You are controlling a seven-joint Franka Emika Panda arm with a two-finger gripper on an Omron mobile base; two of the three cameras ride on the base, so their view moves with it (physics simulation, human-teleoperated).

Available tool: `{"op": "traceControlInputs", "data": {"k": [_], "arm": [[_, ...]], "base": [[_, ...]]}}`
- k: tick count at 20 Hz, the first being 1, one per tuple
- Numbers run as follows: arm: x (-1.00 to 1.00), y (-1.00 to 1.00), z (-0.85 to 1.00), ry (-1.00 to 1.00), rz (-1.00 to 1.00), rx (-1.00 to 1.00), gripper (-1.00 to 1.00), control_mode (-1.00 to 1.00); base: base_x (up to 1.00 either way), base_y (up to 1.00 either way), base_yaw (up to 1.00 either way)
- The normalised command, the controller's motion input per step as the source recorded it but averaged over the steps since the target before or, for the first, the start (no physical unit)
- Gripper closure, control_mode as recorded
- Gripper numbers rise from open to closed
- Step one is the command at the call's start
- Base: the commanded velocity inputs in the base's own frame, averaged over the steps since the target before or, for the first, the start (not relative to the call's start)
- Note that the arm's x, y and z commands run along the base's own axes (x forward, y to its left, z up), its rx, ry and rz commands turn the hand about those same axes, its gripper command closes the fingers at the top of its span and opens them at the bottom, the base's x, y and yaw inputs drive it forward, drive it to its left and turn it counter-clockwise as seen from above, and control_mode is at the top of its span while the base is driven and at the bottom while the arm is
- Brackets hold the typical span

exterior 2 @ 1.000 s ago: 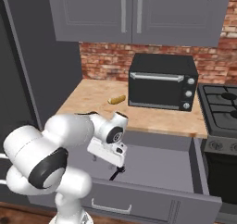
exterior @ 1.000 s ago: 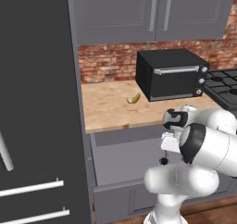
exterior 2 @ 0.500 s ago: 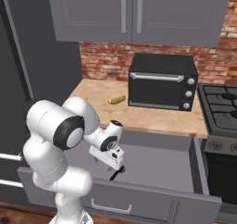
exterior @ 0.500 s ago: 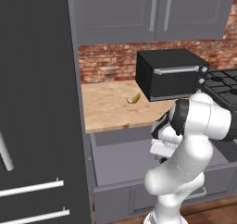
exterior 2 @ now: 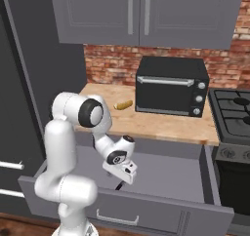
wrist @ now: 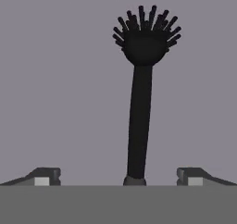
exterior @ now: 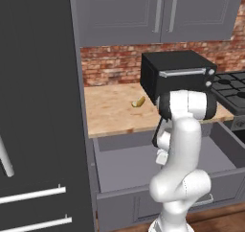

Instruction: Pick the dish brush from the drawer and place it on the counter.

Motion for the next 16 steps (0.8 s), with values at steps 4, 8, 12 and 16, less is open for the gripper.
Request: {"op": "traceControlInputs", "data": {"k": [4, 8, 12, 16], "arm": [[0.32, -0.12, -0.52, 0.00, 0.00, 0.00, -1.00, -1.00], [0.33, 0.00, -0.56, 0.00, 0.00, -0.04, -1.00, -1.00], [0.18, 0.05, -0.63, 0.00, 0.00, -0.10, 1.00, -1.00], [0.05, 0.06, -0.70, 0.00, 0.00, -0.13, 1.00, -1.00]], "base": [[0.00, 0.00, 0.00], [0.00, 0.00, 0.00], [0.00, 0.00, 0.00], [0.00, 0.00, 0.00]]}}
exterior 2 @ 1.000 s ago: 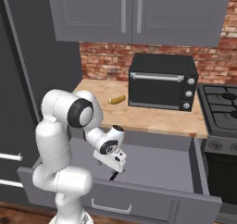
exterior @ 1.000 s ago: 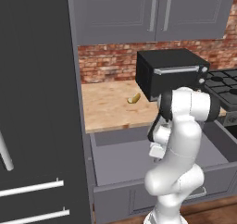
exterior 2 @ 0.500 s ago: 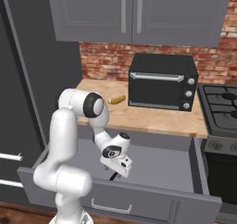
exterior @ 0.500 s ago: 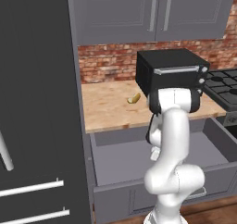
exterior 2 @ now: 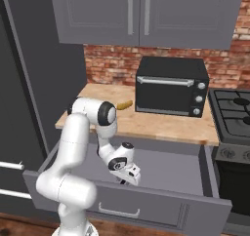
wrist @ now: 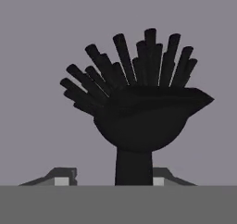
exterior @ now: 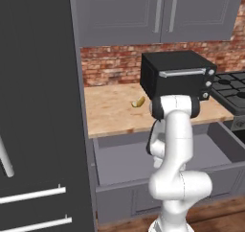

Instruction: Pick the dish brush from the drawer and place it on the counter.

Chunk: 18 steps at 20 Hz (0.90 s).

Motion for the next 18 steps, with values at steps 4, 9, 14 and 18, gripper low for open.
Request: {"op": "traceControlInputs", "data": {"k": [4, 9, 14, 18], "arm": [[0.00, -0.08, -0.62, -0.04, 0.00, -0.03, 1.00, -1.00], [-0.40, -0.84, -0.06, -0.07, 0.02, 0.18, 1.00, -1.00], [-0.59, -0.96, 0.72, -0.17, 0.00, 0.33, 1.00, -1.00], [-0.48, -0.63, 1.00, -0.16, -0.03, 0.19, 1.00, -1.00]], "base": [[0.00, 0.00, 0.00], [0.00, 0.00, 0.00], [0.00, 0.00, 0.00], [0.00, 0.00, 0.00]]}}
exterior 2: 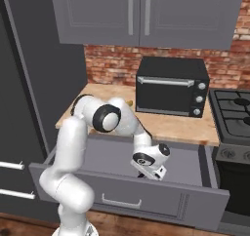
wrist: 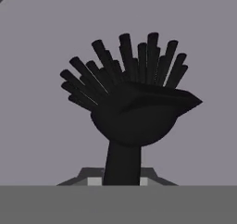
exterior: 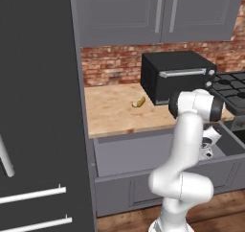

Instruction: Pick the dish brush from the drawer and place it on the counter.

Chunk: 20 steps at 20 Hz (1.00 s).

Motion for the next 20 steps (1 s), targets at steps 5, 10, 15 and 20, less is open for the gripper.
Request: {"op": "traceControlInputs", "data": {"k": [5, 10, 15, 20], "arm": [[-0.08, -0.08, 1.00, -0.24, 0.00, 0.05, 1.00, -1.00], [0.27, 0.39, 1.00, -0.17, 0.01, 0.00, 1.00, -1.00], [0.51, 0.79, 1.00, -0.03, 0.01, -0.11, 1.00, -1.00], [0.58, 0.77, 1.00, 0.01, 0.02, -0.26, 1.00, -1.00]], "base": [[0.00, 0.00, 0.00], [0.00, 0.00, 0.00], [0.00, 0.00, 0.00], [0.00, 0.00, 0.00]]}}
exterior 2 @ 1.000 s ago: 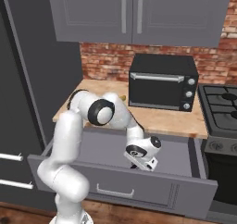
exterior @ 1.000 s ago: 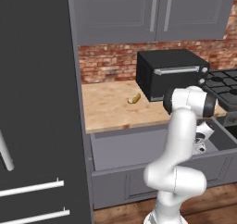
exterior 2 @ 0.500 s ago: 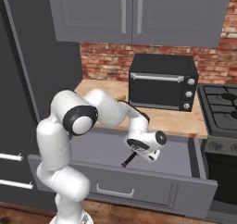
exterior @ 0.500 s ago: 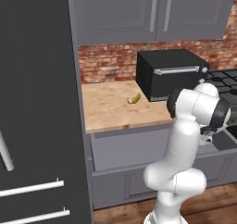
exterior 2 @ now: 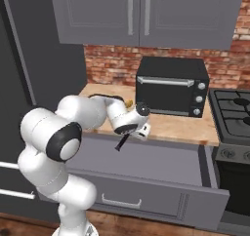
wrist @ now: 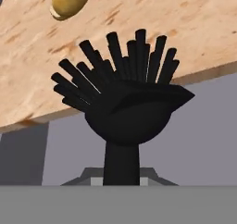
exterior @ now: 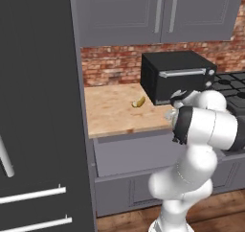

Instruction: Pick the dish brush from the drawer and place it on the counter.

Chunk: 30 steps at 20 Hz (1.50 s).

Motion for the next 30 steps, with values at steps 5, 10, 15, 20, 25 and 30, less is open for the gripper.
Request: {"op": "traceControlInputs", "data": {"k": [5, 10, 15, 20, 25, 30], "arm": [[0.56, 0.75, 0.90, 0.02, 0.06, -0.28, 1.00, -1.00], [0.72, 0.72, 0.08, 0.02, 0.02, -0.20, 1.00, -1.00], [0.96, 0.54, 0.00, 0.03, 0.08, -0.13, 1.00, -1.00], [0.89, 0.17, -0.01, 0.01, 0.16, -0.04, 1.00, -1.00], [0.48, -0.12, -0.34, 0.00, 0.09, 0.06, 1.00, -1.00], [0.05, -0.34, -0.59, 0.00, 0.00, 0.15, 1.00, -1.00]], "base": [[0.00, 0.00, 0.00], [0.00, 0.00, 0.00], [0.00, 0.00, 0.00], [0.00, 0.00, 0.00], [0.00, 0.00, 0.00], [0.00, 0.00, 0.00]]}}
